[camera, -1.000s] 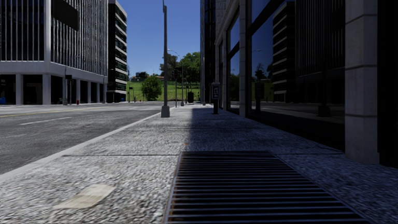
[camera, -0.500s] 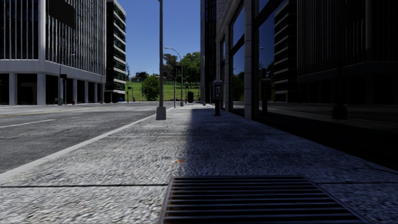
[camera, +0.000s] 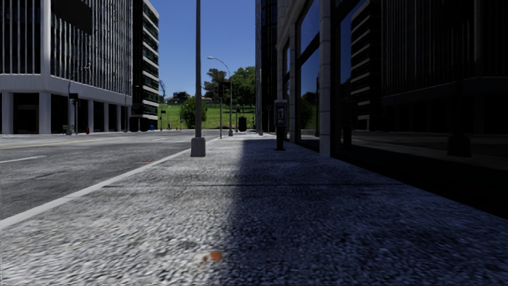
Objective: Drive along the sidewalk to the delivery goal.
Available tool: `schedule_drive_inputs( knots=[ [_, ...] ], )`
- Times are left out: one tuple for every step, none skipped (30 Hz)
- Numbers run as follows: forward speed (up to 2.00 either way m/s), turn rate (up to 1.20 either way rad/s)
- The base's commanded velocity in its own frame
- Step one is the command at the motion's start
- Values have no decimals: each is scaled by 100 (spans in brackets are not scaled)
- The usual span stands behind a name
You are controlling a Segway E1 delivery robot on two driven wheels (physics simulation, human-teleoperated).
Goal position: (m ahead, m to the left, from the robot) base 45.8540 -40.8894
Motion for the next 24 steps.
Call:
schedule_drive_inputs(
  knots=[
    [200,0],
    [200,0],
    [200,0],
    [200,0],
    [200,0],
    [200,0],
    [200,0],
    [200,0],
    [200,0],
    [200,0],
    [200,0],
    [200,0],
    [200,0],
    [200,0],
    [200,0],
    [200,0],
    [200,0],
    [200,0],
    [200,0],
    [200,0],
    [200,0],
    [200,0],
    [200,0],
    [200,0]
  ],
)
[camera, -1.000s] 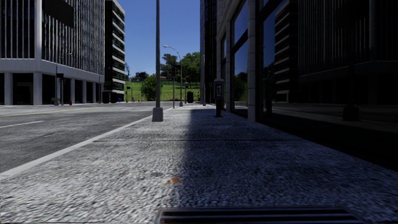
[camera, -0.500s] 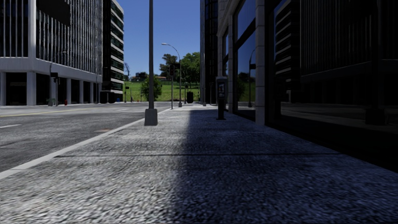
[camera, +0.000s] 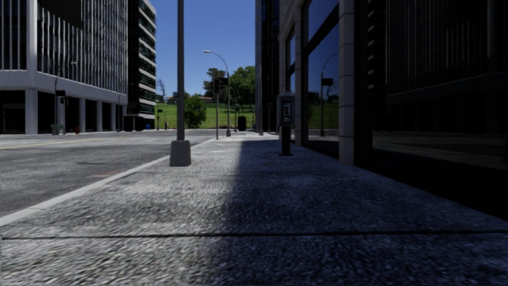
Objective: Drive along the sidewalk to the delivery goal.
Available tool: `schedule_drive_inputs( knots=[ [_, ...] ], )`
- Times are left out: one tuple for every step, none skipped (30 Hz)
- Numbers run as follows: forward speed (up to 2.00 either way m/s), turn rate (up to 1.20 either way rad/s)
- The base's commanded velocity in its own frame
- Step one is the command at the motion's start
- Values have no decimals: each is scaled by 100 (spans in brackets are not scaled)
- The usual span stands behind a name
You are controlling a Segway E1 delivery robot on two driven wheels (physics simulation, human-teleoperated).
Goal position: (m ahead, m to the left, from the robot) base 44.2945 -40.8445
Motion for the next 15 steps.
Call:
schedule_drive_inputs(
  knots=[
    [200,0],
    [200,0],
    [200,0],
    [200,0],
    [200,0],
    [200,0],
    [200,0],
    [200,0],
    [200,0],
    [200,0],
    [200,0],
    [200,0],
    [200,0],
    [200,0],
    [200,0]
  ],
)
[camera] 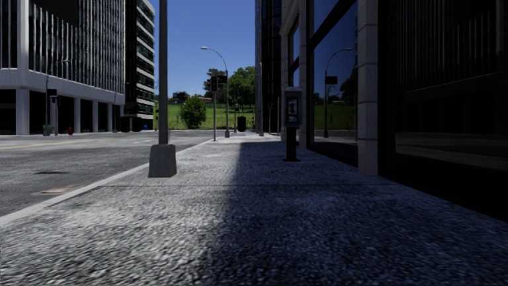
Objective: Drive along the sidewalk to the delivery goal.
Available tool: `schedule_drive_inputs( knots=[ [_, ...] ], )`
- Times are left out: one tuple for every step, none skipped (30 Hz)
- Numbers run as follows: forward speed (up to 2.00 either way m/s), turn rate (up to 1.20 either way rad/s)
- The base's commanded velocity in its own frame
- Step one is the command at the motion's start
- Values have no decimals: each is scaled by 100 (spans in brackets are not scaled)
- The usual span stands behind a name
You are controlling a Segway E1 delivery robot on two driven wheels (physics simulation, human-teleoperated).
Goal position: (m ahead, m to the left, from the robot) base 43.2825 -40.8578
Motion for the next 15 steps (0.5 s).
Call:
schedule_drive_inputs(
  knots=[
    [200,0],
    [200,0],
    [200,0],
    [200,0],
    [200,0],
    [200,0],
    [200,0],
    [200,0],
    [200,0],
    [200,0],
    [200,0],
    [200,0],
    [200,0],
    [200,0],
    [200,0]
  ],
)
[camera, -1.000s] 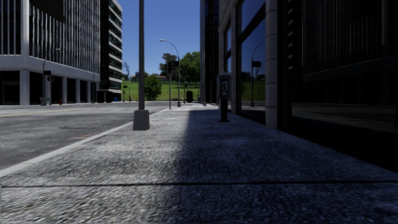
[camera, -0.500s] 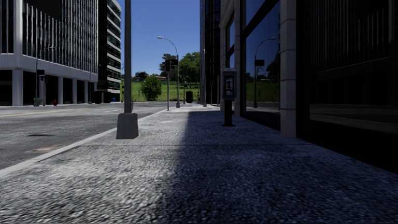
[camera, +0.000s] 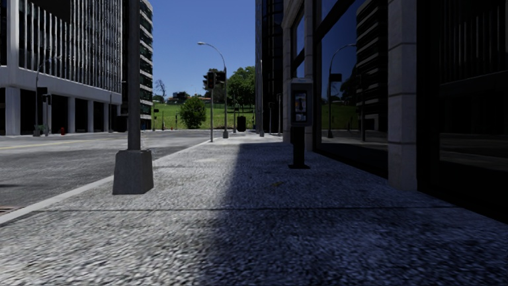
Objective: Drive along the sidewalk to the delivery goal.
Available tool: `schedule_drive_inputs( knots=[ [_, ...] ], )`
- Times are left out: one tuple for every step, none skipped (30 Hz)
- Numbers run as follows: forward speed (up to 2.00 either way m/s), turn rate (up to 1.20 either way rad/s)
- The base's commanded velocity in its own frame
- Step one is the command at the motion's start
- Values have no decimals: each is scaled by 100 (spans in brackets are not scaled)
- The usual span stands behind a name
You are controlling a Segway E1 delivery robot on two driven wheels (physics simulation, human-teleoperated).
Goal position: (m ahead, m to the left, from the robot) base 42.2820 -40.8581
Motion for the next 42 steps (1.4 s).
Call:
schedule_drive_inputs(
  knots=[
    [200,0],
    [200,0],
    [200,0],
    [200,0],
    [200,0],
    [200,0],
    [200,0],
    [200,0],
    [200,0],
    [200,0],
    [200,0],
    [200,0],
    [200,0],
    [200,0],
    [200,0],
    [200,0],
    [200,0],
    [200,0],
    [200,0],
    [200,0],
    [200,0],
    [200,0],
    [200,0],
    [200,0],
    [200,0],
    [200,0],
    [200,0],
    [200,0],
    [200,0],
    [200,0],
    [200,0],
    [200,0],
    [200,0],
    [200,0],
    [200,0],
    [200,0],
    [200,0],
    [200,0],
    [200,0],
    [200,0],
    [200,0],
    [200,0]
  ],
)
